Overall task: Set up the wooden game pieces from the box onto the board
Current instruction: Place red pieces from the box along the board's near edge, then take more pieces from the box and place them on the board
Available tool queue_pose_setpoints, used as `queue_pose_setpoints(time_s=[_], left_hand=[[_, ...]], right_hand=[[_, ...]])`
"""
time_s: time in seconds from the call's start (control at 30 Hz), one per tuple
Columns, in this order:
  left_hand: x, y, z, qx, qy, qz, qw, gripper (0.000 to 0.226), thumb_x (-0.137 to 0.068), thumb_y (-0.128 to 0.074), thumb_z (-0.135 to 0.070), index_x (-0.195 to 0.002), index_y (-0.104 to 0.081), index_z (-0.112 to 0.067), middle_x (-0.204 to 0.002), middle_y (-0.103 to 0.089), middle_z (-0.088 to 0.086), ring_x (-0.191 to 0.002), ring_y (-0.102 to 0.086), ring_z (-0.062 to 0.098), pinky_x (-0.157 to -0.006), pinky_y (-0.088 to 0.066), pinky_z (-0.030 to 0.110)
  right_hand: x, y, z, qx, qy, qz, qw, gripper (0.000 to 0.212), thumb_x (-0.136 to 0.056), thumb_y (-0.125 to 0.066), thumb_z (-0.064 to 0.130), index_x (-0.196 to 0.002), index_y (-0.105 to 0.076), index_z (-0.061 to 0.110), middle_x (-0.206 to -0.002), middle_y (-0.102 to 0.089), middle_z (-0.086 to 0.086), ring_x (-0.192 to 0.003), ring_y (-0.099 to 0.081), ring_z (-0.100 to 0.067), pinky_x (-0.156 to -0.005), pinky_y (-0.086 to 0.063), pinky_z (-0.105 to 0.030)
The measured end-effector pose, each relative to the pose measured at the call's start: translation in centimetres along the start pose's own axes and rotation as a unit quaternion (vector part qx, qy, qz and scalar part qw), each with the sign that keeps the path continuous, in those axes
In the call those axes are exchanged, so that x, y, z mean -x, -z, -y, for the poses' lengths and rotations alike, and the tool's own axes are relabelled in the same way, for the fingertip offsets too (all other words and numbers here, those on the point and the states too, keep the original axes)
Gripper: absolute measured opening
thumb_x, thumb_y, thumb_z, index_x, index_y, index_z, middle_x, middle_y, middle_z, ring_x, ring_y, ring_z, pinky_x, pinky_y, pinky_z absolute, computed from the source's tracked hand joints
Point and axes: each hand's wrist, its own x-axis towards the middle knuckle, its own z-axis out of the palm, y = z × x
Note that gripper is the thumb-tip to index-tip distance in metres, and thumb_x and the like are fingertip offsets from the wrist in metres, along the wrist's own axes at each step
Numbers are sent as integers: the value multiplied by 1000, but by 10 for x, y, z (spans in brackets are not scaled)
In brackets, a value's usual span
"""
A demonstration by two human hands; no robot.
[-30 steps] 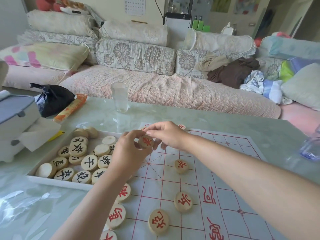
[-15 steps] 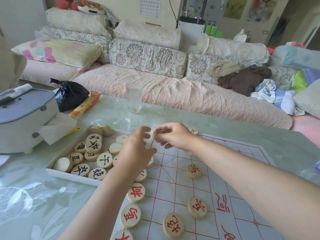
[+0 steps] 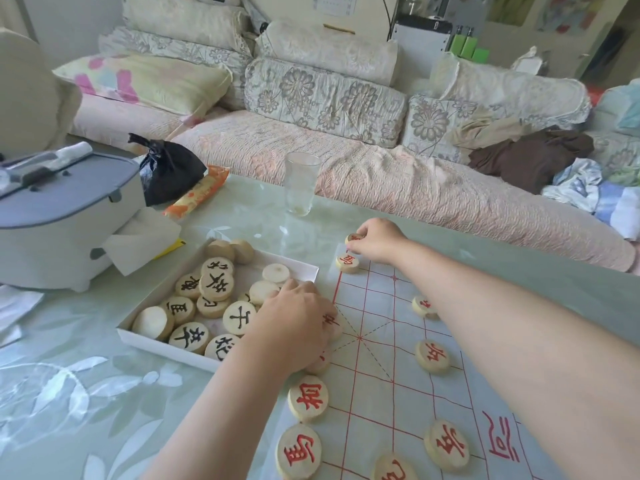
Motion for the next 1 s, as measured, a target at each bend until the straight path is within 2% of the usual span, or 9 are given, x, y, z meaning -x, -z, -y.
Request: queue_pose_setpoints(time_s=[0.1, 0.23, 0.37, 0.5, 0.57, 0.67, 0.8, 0.9, 1.0], left_hand=[[-1, 0, 0, 3, 1, 1, 1000, 33, -94, -48, -36, -125, -58, -39, -127, -49, -6, -118, -37, 18, -97, -34, 34], [1, 0, 1, 13, 1, 5, 1000, 34, -93, -48, -36, -126, -58, -37, -125, -49, -5, -115, -38, 19, -96, -34, 34], [0, 1, 4, 44, 1, -10, 999, 34, -92, -50, -31, -125, -57, -39, -125, -49, -7, -116, -40, 18, -98, -34, 32], [0, 2, 6, 81, 6, -38, 996, 34, -90, -53, -26, -122, -58, -38, -125, -47, -7, -114, -44, 17, -96, -40, 32], [0, 4, 8, 87, 13, -53, 995, 35, -90, -54, -28, -123, -57, -37, -125, -46, -7, -115, -44, 17, -93, -41, 32], [3, 11, 16, 78, 30, -80, 993, 36, -89, -54, -26, -124, -55, -33, -125, -48, -4, -118, -42, 20, -98, -40, 37], [13, 22, 38, 42, 65, -125, 989, 34, -91, -51, -25, -125, -54, -28, -123, -52, -1, -112, -44, 21, -96, -40, 35], [24, 31, 56, 18, 116, -146, 982, 34, -91, -49, -22, -124, -53, -28, -121, -52, 1, -111, -44, 23, -91, -40, 35], [36, 38, 71, -25, 161, -144, 976, 38, -91, -48, -22, -128, -49, -26, -125, -47, 3, -116, -41, 25, -91, -38, 36]], right_hand=[[-7, -9, 7, 36, 1, -1, 999, 32, -82, -69, 36, -85, -71, 3, -84, -67, -11, -90, -64, -29, -68, -48, -32], [-12, -13, 10, 81, -1, 26, 996, 35, -85, -66, 40, -90, -74, 7, -95, -72, -11, -96, -65, -29, -74, -50, -32], [-8, -8, 17, 96, 0, 40, 995, 44, -90, -63, 41, -119, -66, 8, -128, -63, -9, -120, -57, -29, -98, -48, -36], [6, -2, 30, 84, 34, 18, 996, 47, -92, -59, 38, -134, -57, 17, -145, -50, -7, -131, -48, -26, -105, -39, -33], [13, 0, 39, 71, 64, -4, 995, 44, -92, -59, 38, -132, -59, 21, -141, -51, -6, -128, -50, -24, -105, -39, -31], [30, 1, 59, 39, 112, -20, 993, 34, -91, -60, 34, -122, -66, 24, -124, -61, 0, -115, -57, -20, -99, -44, -30], [62, -3, 88, -24, 159, 16, 987, 23, -91, -61, 25, -112, -70, 25, -99, -64, 8, -96, -61, -14, -86, -46, -25], [83, -14, 105, -31, 195, 67, 978, 23, -91, -61, 17, -109, -72, 26, -103, -67, 7, -94, -60, -10, -82, -41, -19], [96, -26, 118, 8, 221, 104, 970, 29, -91, -61, 16, -117, -70, 25, -117, -68, 5, -107, -61, -12, -89, -44, -20]])
